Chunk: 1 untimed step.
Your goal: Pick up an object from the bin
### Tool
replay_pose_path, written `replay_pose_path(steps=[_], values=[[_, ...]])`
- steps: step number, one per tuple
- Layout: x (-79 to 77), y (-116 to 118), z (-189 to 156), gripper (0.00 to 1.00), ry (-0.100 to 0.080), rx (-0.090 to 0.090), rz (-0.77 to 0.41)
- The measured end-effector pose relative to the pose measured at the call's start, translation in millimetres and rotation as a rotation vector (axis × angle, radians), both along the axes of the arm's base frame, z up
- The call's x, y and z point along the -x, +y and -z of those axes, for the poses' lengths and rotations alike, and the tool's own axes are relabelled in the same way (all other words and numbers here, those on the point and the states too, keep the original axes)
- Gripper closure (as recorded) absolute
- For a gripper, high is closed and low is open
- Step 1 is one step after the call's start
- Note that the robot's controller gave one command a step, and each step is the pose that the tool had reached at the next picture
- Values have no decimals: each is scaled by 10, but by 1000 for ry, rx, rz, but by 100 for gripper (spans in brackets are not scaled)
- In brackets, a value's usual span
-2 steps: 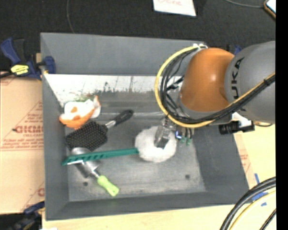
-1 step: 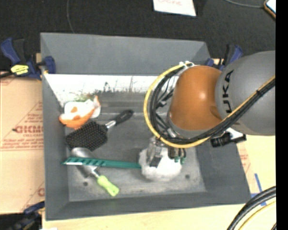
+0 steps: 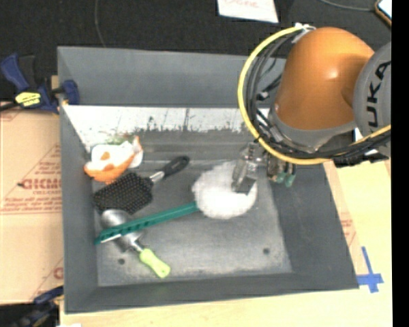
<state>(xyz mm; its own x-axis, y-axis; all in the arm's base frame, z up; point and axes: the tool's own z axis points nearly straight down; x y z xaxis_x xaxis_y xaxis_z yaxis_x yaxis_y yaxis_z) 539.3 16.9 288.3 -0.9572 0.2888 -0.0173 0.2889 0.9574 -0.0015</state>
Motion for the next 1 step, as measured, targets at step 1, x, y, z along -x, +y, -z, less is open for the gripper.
replay_pose_path(steps=[1], values=[[153,217,652,100,16,1,-78]])
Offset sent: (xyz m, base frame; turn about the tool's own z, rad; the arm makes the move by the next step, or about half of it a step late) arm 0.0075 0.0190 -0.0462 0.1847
